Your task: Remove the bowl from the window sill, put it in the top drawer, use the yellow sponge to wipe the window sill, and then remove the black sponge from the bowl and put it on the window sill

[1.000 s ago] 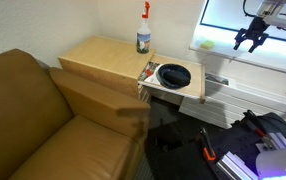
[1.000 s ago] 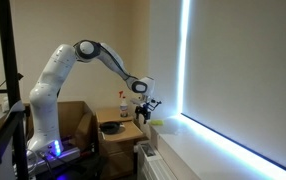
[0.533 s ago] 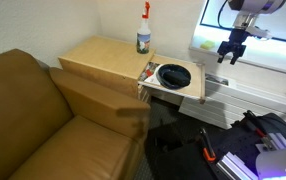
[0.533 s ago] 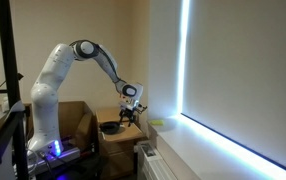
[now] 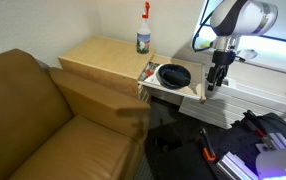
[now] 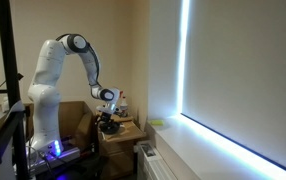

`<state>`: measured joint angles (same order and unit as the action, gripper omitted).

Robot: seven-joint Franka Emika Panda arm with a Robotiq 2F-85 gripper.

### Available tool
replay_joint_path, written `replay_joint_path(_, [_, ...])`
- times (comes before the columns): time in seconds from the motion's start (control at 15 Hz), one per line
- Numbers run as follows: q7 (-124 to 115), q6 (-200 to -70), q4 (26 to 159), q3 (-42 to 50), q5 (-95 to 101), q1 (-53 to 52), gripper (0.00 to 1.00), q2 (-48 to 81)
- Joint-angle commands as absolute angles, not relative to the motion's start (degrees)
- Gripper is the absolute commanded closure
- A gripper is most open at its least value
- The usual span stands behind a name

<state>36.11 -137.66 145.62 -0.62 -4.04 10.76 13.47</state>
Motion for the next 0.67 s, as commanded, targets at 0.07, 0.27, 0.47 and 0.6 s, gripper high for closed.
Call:
replay_joint_path(0.07, [38.4, -153.6, 163.6, -6.4, -8.2, 4.9, 0.00, 1.7])
replay_joint_path(0.27, [36.9, -155.2, 161.2, -7.2, -12.7, 2.5, 0.00, 4.5])
replay_joint_path(0.47, [36.8, -156.8, 159.0, -10.1, -17.5, -0.3, 0.00, 4.3])
replay_joint_path(0.6, [38.1, -160.9, 158.7, -10.2, -21.5, 0.2, 0.00, 5.4])
